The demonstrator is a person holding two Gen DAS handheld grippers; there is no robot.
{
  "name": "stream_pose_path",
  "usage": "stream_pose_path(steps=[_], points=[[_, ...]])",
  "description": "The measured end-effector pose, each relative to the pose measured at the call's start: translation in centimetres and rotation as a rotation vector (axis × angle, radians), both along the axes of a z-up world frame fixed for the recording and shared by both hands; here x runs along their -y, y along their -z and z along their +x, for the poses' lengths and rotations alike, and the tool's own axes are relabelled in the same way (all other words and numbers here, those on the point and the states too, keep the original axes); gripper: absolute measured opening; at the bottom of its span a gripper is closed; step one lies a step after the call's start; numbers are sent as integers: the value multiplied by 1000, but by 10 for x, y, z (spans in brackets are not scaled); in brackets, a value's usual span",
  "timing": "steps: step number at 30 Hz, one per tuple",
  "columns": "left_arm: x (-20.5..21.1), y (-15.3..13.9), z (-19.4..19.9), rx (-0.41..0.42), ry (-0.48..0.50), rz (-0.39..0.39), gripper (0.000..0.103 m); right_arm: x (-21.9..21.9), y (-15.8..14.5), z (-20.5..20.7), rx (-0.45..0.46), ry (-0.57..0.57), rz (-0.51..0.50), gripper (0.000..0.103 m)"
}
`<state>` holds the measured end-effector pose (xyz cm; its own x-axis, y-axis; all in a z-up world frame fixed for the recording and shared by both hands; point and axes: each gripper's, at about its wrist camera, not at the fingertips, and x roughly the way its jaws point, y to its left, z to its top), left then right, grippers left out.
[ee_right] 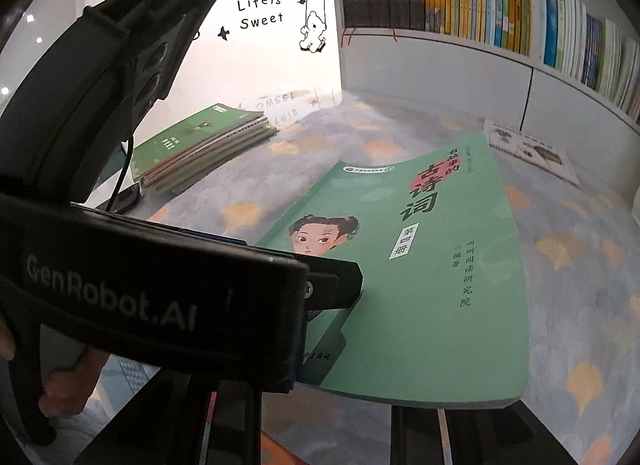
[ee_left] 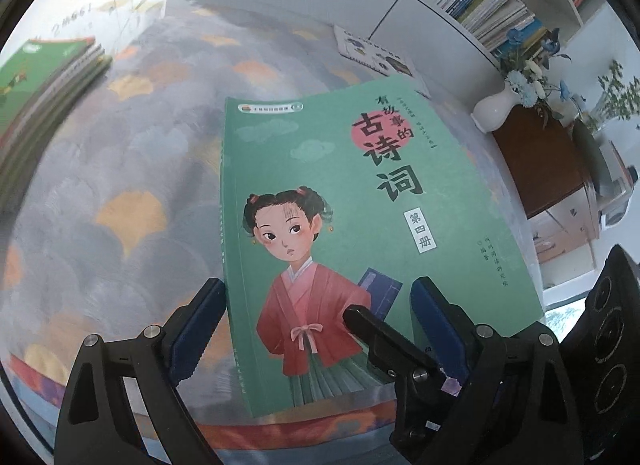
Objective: Organize books
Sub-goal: 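Carry the teal book toward the stack at the bed end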
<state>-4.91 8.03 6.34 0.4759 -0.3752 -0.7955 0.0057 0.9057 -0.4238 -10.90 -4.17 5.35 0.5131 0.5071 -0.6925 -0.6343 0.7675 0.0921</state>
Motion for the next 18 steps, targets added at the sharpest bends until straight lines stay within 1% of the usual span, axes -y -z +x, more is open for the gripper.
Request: stream_pose_path(steps=[1,3,7,10,12,15,18], points=[[-3,-3,0,7,9,21,92,-4,0,1,-5,7,4,20],[-12,-8,0,13,27,39,92,-15,-2,0,-13,22,7,20],[-35,-20,0,40,59,35,93,-35,-13,-6,6,60,21,20],[-54,-32,-2,75,90,72,93,-53,-20,-9,21,96,42,20],[-68,-38,-2,82,103,94,92,-68,-23,-11,32,109,64,20],[-98,-42,-2,69,116,91,93,-91,-24,-15,54,123,83,20],[-128,-45,-8,87,117,116,93,-121,-21,-21,82,130,97,20]])
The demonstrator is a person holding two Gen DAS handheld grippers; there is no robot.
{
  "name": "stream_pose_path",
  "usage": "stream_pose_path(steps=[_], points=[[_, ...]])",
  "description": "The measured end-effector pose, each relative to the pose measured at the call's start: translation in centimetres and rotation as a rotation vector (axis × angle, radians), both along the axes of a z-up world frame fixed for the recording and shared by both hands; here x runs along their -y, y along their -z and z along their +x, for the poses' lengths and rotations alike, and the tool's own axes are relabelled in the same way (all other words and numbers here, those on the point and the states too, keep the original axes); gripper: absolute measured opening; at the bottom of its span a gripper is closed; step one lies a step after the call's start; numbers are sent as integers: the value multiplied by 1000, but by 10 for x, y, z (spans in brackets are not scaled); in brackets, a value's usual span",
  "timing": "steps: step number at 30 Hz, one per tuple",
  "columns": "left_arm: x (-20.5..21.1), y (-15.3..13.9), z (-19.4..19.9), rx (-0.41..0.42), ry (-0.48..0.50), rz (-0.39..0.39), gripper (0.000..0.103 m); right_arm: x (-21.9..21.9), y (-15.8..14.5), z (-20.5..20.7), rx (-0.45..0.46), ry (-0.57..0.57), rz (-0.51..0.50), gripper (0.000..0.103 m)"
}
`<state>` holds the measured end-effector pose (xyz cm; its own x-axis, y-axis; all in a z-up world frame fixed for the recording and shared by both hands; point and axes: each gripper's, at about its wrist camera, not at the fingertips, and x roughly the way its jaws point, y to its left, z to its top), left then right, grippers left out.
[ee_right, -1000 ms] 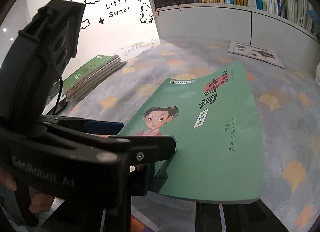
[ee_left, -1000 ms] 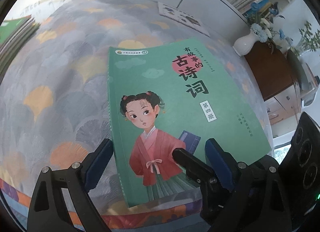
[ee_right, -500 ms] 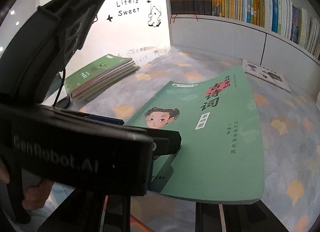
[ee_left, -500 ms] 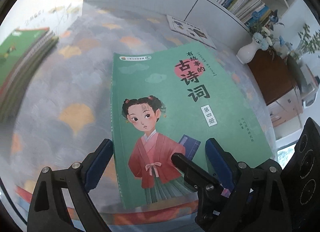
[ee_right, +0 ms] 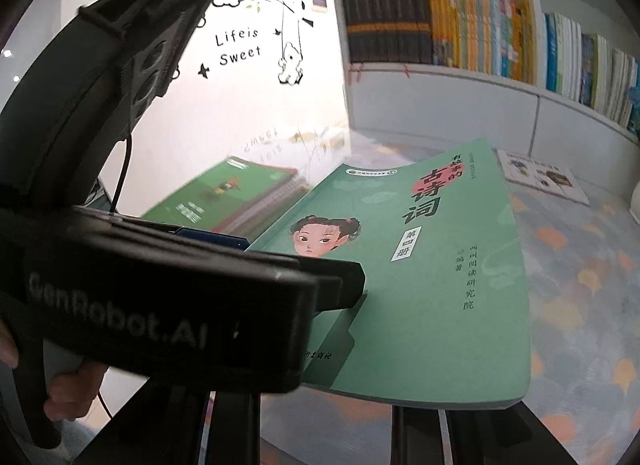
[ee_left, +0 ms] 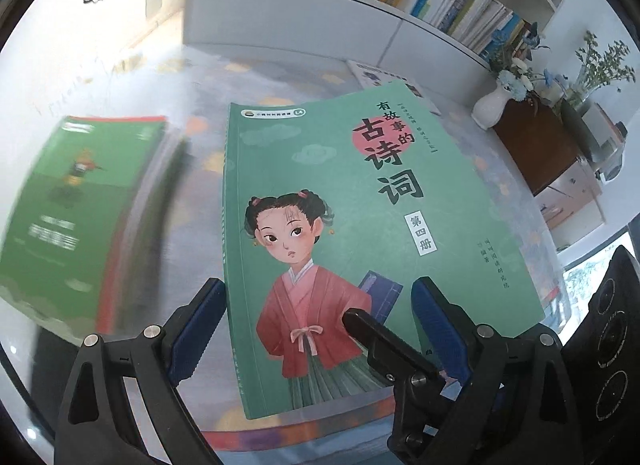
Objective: Organize books
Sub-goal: 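Carry the teal book toward the stack at the bed end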
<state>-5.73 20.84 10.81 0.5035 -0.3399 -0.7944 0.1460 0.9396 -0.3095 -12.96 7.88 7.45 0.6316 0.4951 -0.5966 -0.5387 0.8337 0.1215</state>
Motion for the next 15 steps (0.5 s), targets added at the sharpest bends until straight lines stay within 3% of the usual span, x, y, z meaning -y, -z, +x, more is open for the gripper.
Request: stream_pose_path(steps=[4,10,15], points=[[-34,-8,-5,31,8,63,93,-35,-2,-2,1,17,80,21],[-76,-17,-4,48,19,67,93,-81,-10,-7,18,33,122,21],[-108,-12,5,50,-27,108,93,-117,-11,4,-41,51,182,24]])
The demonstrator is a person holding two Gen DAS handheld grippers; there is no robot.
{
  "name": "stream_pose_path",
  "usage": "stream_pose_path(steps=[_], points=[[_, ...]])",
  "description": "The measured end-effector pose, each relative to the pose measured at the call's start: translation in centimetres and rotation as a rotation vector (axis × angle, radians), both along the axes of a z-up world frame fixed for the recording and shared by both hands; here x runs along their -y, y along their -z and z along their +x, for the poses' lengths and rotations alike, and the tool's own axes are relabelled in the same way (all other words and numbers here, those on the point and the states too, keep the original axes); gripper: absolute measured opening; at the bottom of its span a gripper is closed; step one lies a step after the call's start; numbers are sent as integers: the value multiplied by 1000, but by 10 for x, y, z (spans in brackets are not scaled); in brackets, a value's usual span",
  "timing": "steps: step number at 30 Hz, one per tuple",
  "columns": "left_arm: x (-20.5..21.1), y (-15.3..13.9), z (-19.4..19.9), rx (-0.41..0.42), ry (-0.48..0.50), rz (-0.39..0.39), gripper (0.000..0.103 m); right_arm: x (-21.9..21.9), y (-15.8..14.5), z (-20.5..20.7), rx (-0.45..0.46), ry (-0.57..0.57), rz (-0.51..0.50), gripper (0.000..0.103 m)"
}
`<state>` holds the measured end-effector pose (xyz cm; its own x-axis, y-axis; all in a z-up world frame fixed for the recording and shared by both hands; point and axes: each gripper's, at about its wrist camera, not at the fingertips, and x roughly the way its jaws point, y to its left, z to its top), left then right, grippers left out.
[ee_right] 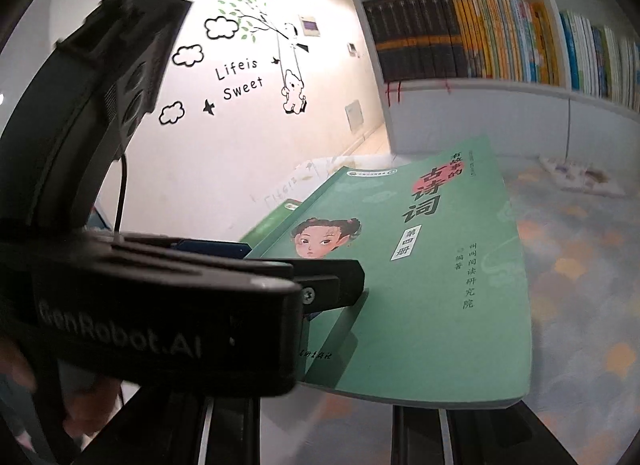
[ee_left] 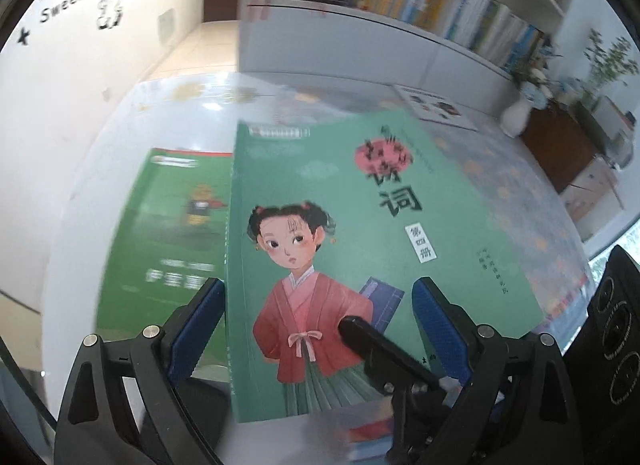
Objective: Organize books
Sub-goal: 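Carry the teal book toward the stack at the bed end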
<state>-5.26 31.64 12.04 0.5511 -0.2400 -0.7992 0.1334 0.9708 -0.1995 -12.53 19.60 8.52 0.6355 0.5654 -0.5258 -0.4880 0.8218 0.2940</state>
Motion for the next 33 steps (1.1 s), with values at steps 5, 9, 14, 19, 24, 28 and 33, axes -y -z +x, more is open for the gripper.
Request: stream_pose_path(steps=[5,9,14,19,24,28,33], points=[[-33,7,6,-30,-22,18,93,-40,9,8,-51,-15,31,25],[-56,10,8,-25,-53,22,93,-64,9,16,-57,-31,43,25],[-83,23,27,-85,-10,2,94,-93,14,27,-121,-2,61,25],[-105,35,36,-150,34,-50,94,-113,18,34,-178,12,68,25],[-107,46,38,-176,44,-32,94,-121,25,42,-257,6,65,25],[-105,50,40,-194,68,-21,93,-123,28,40,-288,11,45,25],[-99,54,38,-213,118,40,93,-129,33,47,-399,-59,36,45]])
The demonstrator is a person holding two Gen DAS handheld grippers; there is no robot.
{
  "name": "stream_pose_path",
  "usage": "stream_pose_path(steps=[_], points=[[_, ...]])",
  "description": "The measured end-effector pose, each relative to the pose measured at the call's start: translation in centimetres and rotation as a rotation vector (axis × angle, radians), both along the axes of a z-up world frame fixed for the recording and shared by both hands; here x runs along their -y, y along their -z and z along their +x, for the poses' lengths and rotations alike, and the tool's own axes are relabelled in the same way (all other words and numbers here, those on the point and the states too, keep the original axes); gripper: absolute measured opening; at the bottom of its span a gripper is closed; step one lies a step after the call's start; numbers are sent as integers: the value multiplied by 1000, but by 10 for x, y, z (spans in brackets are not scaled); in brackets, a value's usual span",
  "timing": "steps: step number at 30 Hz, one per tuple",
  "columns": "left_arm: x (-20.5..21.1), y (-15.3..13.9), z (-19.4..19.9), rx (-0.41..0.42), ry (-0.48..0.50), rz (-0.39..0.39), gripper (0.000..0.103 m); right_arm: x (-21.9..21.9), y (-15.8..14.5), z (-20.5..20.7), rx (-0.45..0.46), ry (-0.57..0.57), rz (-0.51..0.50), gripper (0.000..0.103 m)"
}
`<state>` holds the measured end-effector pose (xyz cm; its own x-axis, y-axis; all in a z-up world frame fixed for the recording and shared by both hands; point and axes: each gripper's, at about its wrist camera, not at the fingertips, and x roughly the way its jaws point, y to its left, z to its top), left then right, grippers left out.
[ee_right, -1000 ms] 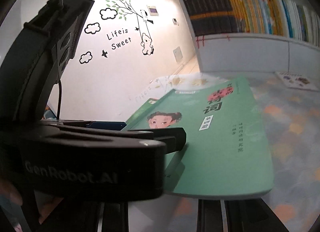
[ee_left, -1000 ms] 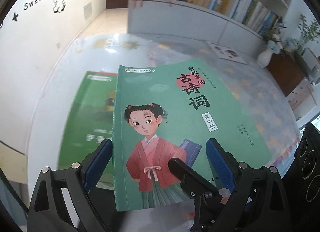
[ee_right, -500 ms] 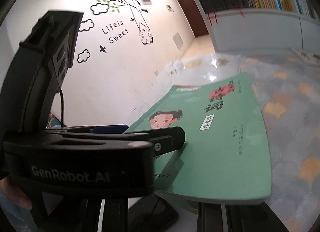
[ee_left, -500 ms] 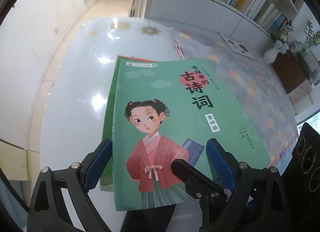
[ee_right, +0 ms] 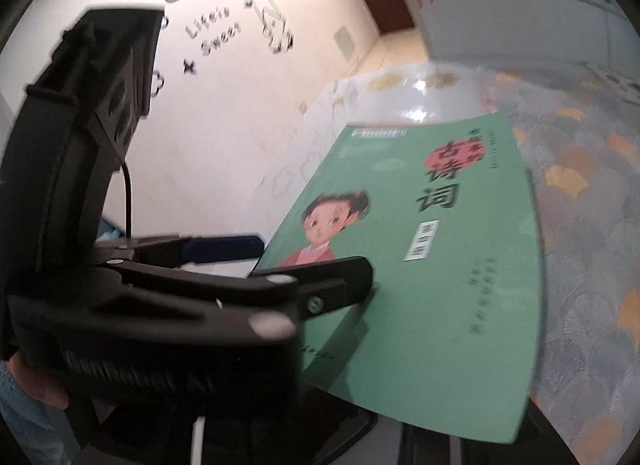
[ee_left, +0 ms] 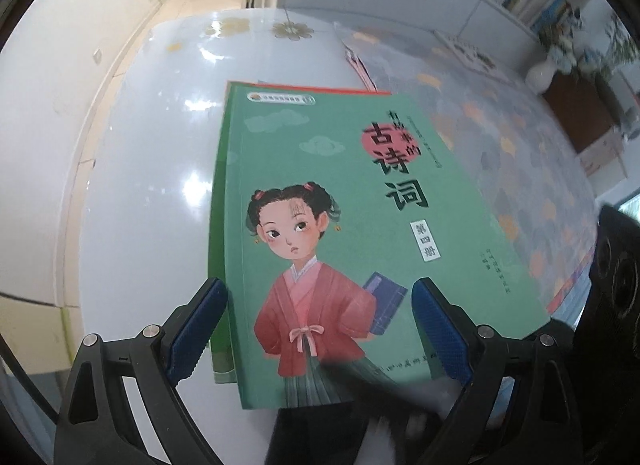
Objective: Organize books
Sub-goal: 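Carry the teal book toward the stack at the bed end, then lay the teal book on the stack and open both grippers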
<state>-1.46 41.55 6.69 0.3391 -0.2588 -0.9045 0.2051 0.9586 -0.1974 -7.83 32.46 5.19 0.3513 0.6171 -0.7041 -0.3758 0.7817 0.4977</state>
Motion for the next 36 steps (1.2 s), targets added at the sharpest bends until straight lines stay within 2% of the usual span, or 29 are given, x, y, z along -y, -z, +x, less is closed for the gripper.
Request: stream_pose_path(steps=[1,2,3,5,9,12,15,17,19,22,26,31,33,36], points=[[2,2,0,-7,11,17,93,0,2,3,-58,-9,28,59],[3,2,-1,-9,11,29,93,2,4,4,-114,-3,63,65],[2,0,-2,-2,3,39,93,3,4,4,-129,-5,67,67],[-7,-8,-4,31,-47,31,93,4,3,0,-116,-31,31,68],[-39,-31,-14,97,-220,-45,93,15,9,-9,-152,-100,-9,69],[-55,-47,-25,128,-309,-59,93,20,5,-16,-122,-168,-82,69],[-56,-56,-35,147,-340,-59,93,24,5,-32,-124,-303,-171,69],[-49,-60,-38,157,-341,-62,94,35,4,-44,-90,-350,-224,69],[-38,-62,-42,162,-334,-57,94,53,1,-53,-75,-373,-218,69],[-13,-65,-48,169,-326,-24,94,99,-8,-56,-73,-322,-174,69],[27,-69,-58,176,-306,-6,94,180,-18,-49,-40,-147,-174,78],[98,-69,-43,143,-271,75,94,277,-27,-28,-60,27,-195,78],[132,-75,-36,135,-249,45,94,302,-40,-24,-33,67,-250,78],[179,-85,-31,136,-206,-6,94,347,-79,-20,55,115,-286,78]])
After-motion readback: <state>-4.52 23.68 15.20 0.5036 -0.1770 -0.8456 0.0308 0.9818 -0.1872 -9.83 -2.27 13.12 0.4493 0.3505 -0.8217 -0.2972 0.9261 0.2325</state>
